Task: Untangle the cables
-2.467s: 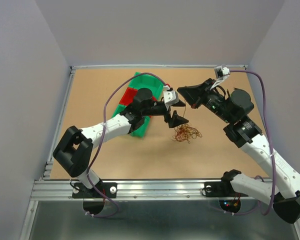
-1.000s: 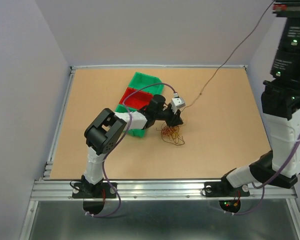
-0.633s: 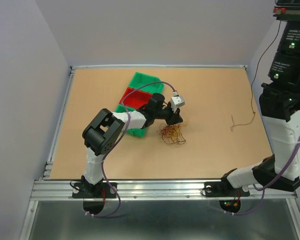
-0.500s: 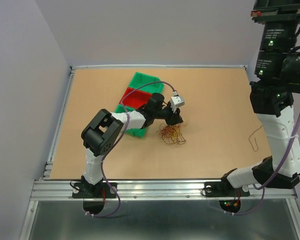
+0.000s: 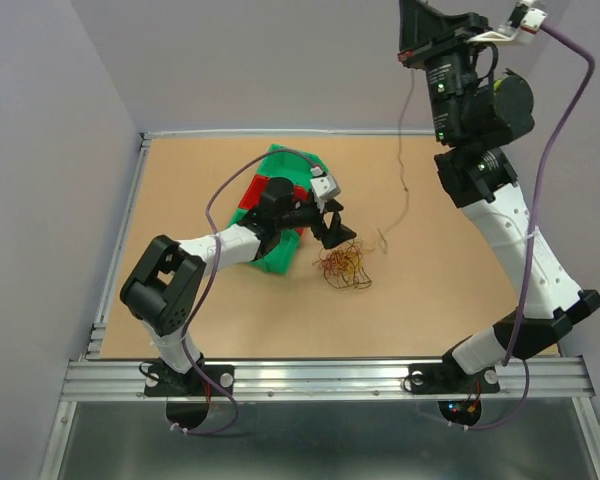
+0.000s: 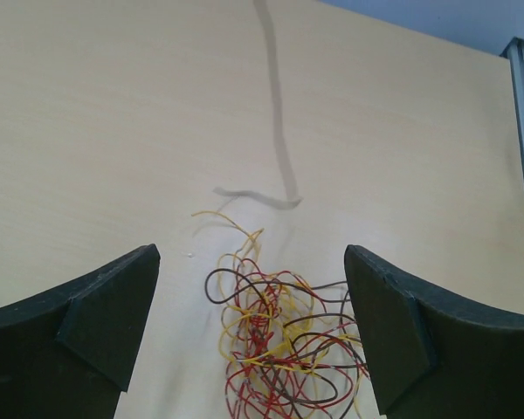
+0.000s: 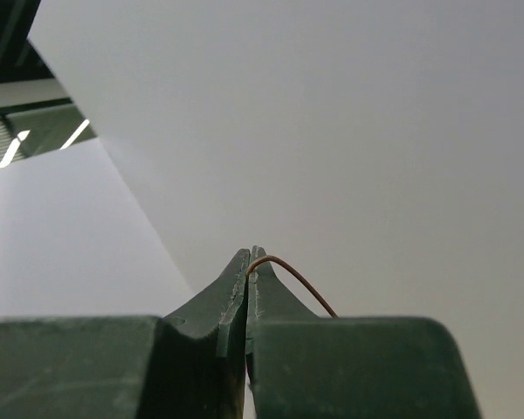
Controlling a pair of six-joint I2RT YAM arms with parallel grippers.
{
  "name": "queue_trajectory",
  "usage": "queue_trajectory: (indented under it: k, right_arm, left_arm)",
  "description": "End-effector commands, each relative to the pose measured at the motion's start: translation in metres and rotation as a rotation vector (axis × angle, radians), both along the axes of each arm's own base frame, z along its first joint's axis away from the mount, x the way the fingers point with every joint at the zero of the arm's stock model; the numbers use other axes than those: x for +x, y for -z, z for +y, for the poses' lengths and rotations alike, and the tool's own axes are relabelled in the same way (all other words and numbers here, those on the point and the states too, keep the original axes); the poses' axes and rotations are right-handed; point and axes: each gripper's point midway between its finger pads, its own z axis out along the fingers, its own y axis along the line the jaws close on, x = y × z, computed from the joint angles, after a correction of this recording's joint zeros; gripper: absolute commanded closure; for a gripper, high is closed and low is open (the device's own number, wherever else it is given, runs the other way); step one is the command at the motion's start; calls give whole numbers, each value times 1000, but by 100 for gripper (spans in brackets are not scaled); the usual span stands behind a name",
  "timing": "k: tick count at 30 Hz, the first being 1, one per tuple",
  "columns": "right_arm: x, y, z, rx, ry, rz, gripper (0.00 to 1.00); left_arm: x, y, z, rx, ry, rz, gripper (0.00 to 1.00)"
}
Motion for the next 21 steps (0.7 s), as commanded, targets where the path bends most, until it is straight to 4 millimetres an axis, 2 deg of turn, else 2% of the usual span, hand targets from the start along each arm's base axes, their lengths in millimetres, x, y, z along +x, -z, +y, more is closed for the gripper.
queue_trajectory:
  k: [1, 4, 6, 7, 9, 10, 11, 12, 13, 17, 18, 21]
  right_arm:
    - [-18, -12, 35, 25, -255, -42, 100]
    - [-26, -1, 67, -20, -440, -31, 99]
    - [-29, 8, 75, -22, -499, -6, 99]
    - [-21, 31, 85, -18, -536, 59, 99]
    - [-21, 53, 89, -5, -569, 92, 99]
    - [-33, 53, 82, 36, -595, 89, 99]
    - [-22, 86, 86, 52, -596, 139, 100]
    - [-30, 87, 82, 85, -616, 143, 99]
    - [-27, 109, 87, 77, -629, 173, 99]
    - [-32, 129, 92, 51, -666, 208, 100]
    - [-31, 140, 93, 46, -668, 228, 100]
    - [-36, 147, 91, 56, -673, 224, 100]
  left_arm:
    - [7, -51, 15, -121, -39, -99, 1]
    - [11, -56, 23, -139, -67, -112, 1]
    - [17, -58, 27, -141, -99, -119, 1]
    - [21, -58, 29, -142, -118, -119, 1]
    - [31, -58, 35, -142, -168, -124, 1]
    - [44, -57, 41, -139, -240, -123, 1]
    - [55, -59, 51, -148, -305, -105, 1]
    - [67, -60, 61, -154, -378, -100, 1]
    - [78, -62, 76, -167, -436, -99, 1]
    - [76, -70, 87, -210, -411, -108, 1]
    - [69, -71, 83, -207, -363, -119, 1]
    - [49, -71, 72, -214, -229, -139, 1]
